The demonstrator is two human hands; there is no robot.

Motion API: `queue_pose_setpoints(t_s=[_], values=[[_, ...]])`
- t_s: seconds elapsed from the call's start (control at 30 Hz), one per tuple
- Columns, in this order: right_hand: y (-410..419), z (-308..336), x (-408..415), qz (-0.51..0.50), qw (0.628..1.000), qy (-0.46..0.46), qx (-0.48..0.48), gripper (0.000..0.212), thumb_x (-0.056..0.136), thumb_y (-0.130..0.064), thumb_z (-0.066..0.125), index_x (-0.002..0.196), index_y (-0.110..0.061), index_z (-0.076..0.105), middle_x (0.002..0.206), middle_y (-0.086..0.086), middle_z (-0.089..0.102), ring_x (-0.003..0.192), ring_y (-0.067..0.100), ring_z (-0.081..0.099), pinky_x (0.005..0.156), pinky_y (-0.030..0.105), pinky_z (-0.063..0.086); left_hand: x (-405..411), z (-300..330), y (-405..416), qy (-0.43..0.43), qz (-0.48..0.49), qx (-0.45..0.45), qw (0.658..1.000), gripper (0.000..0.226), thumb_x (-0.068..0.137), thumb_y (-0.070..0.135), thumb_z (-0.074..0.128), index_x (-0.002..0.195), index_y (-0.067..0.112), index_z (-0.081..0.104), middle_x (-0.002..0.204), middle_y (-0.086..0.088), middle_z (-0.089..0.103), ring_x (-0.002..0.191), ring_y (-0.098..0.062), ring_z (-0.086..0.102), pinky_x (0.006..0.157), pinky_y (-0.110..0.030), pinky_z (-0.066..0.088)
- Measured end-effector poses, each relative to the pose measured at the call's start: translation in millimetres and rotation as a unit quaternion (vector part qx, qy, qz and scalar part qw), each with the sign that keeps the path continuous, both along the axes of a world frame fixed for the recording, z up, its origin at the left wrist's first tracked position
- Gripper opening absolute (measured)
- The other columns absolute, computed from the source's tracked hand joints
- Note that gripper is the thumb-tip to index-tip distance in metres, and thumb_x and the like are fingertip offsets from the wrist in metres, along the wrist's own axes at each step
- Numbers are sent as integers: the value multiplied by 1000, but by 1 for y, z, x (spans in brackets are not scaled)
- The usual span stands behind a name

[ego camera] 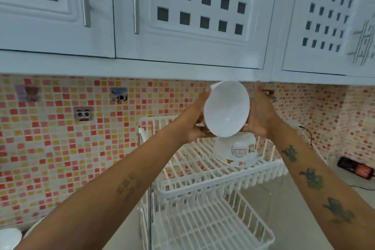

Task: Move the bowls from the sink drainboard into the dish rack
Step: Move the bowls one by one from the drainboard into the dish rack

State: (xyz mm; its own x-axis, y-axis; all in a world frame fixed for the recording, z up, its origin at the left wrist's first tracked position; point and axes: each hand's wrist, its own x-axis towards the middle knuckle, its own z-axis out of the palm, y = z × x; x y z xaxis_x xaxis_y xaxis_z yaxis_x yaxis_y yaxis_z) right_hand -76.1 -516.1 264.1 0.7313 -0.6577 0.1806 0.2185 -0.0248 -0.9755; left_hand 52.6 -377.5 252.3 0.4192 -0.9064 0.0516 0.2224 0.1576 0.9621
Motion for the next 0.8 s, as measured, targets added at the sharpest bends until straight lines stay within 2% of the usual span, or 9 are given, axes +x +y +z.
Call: queue_pose_setpoints(t_s=[0.1, 0.17, 0.3, 0.37, 0.43, 0.53, 0.67, 0.73, 0.8], values=[[-26, 1, -5, -41, 995, 78, 36, 81, 77, -85, 24, 124, -25, 52, 123, 17, 57, 114, 43, 56, 90, 54, 51, -3, -2, -21, -146, 69, 19, 987, 69, 73, 61, 70, 122, 17, 48, 121, -9, 60, 103, -28, 64, 81, -46, 60], [-35, 2, -3, -46, 993, 110, 18, 80, 79, -83, 30, 120, -19, 55, 116, 20, 60, 108, 40, 59, 89, 48, 52, -6, -6, -31, -241, 119, -1, 963, 65, 72, 52, 76, 118, 18, 45, 121, -5, 57, 101, -23, 64, 72, -35, 60], [-36, 4, -1, -68, 989, 119, -50, 43, 93, -54, 46, 104, -15, 59, 96, 13, 66, 90, 28, 63, 95, 45, 49, -9, -21, -52, -431, 174, -30, 885, 73, 61, 48, 85, 113, 18, 44, 117, -3, 52, 100, -20, 57, 74, -31, 51], [-34, -1, 0, -105, 974, 154, -125, 32, 92, -44, 51, 101, -15, 62, 98, 13, 68, 86, 28, 64, 90, 44, 52, -12, -31, -63, -482, 187, -32, 856, 78, 55, 50, 88, 111, 20, 43, 117, -3, 50, 101, -21, 52, 74, -29, 47], [-36, -10, 1, -142, 954, 167, -203, 24, 90, -41, 52, 88, -20, 63, 103, 15, 68, 84, 27, 63, 80, 40, 52, -15, -41, -74, -535, 191, -23, 823, 83, 52, 49, 89, 113, 17, 43, 120, -4, 47, 105, -22, 47, 80, -31, 44], [-45, -30, 0, -179, 946, 158, -220, 20, 92, -36, 48, 89, -19, 58, 106, 12, 62, 75, 19, 57, 67, 30, 44, -20, -50, -85, -578, 177, 10, 797, 88, 54, 48, 89, 118, 12, 42, 125, -7, 44, 109, -24, 41, 84, -32, 40], [-61, -59, 2, -189, 934, 222, -204, 25, 93, -33, 46, 101, -12, 56, 104, 12, 60, 74, 19, 55, 69, 30, 43, -21, -67, -95, -624, 130, 69, 767, 95, 55, 46, 89, 125, 7, 38, 127, -10, 41, 112, -28, 41, 90, -37, 41], [-65, -64, 5, -184, 928, 258, -197, 26, 94, -32, 44, 100, -10, 56, 100, 11, 58, 70, 16, 52, 60, 27, 40, -21, -74, -97, -622, 112, 91, 770, 96, 58, 43, 88, 128, 5, 36, 129, -12, 40, 114, -30, 42, 92, -40, 43], [-70, -65, 8, -189, 927, 268, -184, 28, 96, -32, 42, 103, -9, 55, 101, 11, 57, 72, 18, 52, 63, 29, 40, -21, -76, -97, -612, 100, 100, 778, 96, 61, 42, 87, 131, 4, 33, 130, -13, 38, 116, -32, 43, 94, -44, 45]])
